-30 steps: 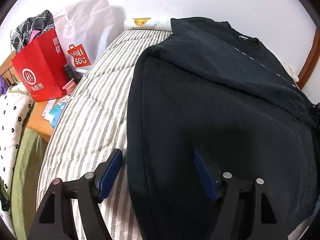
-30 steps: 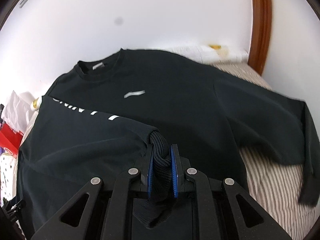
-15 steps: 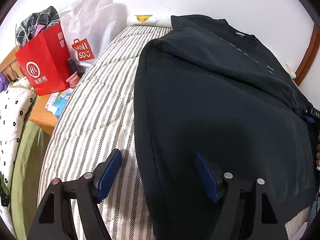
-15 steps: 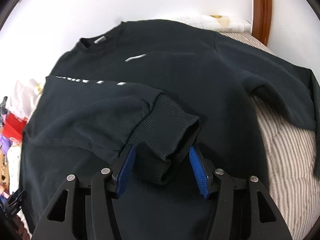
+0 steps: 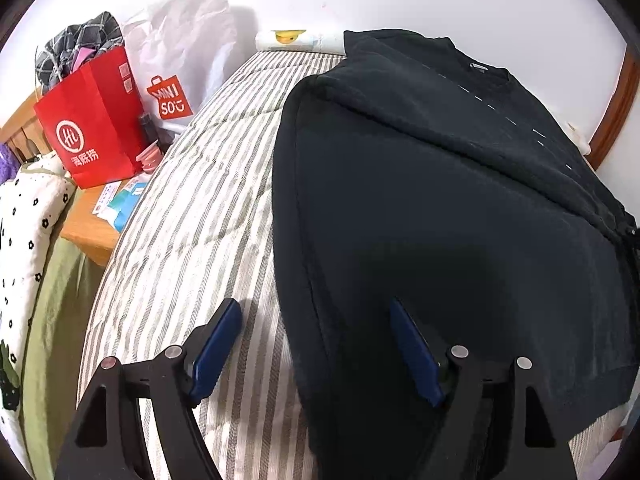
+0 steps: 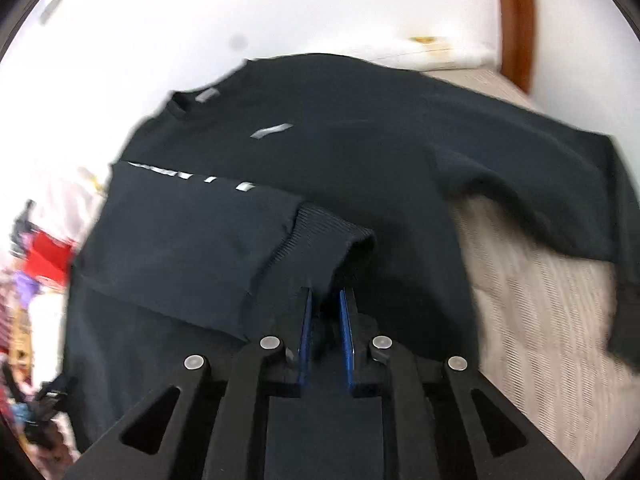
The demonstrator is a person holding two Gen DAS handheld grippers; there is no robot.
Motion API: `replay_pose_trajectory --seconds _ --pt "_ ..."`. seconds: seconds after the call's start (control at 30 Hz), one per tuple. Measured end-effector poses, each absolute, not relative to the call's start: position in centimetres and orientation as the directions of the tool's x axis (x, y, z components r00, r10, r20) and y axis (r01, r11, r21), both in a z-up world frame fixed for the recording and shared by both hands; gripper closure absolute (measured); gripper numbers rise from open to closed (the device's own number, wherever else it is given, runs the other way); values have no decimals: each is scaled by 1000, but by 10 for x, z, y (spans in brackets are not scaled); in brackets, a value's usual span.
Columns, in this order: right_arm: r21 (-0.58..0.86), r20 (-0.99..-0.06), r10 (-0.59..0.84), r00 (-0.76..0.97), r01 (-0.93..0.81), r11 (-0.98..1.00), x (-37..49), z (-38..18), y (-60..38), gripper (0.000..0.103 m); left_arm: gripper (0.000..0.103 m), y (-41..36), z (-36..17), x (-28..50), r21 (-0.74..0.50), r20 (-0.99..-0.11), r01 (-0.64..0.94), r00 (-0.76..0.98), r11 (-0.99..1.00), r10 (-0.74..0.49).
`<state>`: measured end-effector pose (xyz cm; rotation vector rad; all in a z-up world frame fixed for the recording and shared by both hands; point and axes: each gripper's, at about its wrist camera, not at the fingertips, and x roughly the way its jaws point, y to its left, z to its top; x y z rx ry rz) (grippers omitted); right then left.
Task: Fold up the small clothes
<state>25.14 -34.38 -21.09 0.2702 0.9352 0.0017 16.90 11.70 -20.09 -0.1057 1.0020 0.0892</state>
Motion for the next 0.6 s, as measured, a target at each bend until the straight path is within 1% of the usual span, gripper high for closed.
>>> replay_pose_trajectory --seconds 0.07,0.13,0.17,0.23,0.27,0.3,0.33,0.43,0.5,0.57,0.6 --pt "201 -784 93 613 110 973 234 -208 -344 77 27 117 -200 163 -42 -846 -121 533 992 30" --pt "159 -772 55 634 109 981 208 -208 -344 50 27 118 -201 154 -35 -844 -115 535 993 33" --pt "132 -767 31 641 111 985 196 -210 -345 47 27 118 -201 151 -32 -843 -112 538 993 33" --pt "52 -768 -36 639 118 992 169 -214 -344 47 27 118 -201 143 -29 -839 -106 542 994 34" --pt "26 -770 -58 635 123 992 158 -216 -344 46 29 118 -201 141 -29 -838 -105 544 994 33" --pt "12 -772 -74 632 131 991 146 -220 -345 46 34 117 -201 137 -31 -835 -104 550 994 31" --pt "22 -773 -73 630 142 990 133 -224 -348 46 36 116 -200 134 -31 -831 -101 555 994 30" --pt "108 -783 -4 622 143 984 102 -239 -357 46 49 110 -200 128 -16 -817 -81 576 997 34" --pt "159 -784 37 620 141 977 87 -251 -357 46 70 105 -199 126 -21 -812 -65 584 998 21" --pt "197 -785 73 615 137 971 79 -259 -354 46 83 99 -197 126 -21 -813 -53 582 998 14" --pt "177 -767 50 640 136 975 72 -260 -349 47 90 96 -196 125 2 -811 -59 584 998 37"
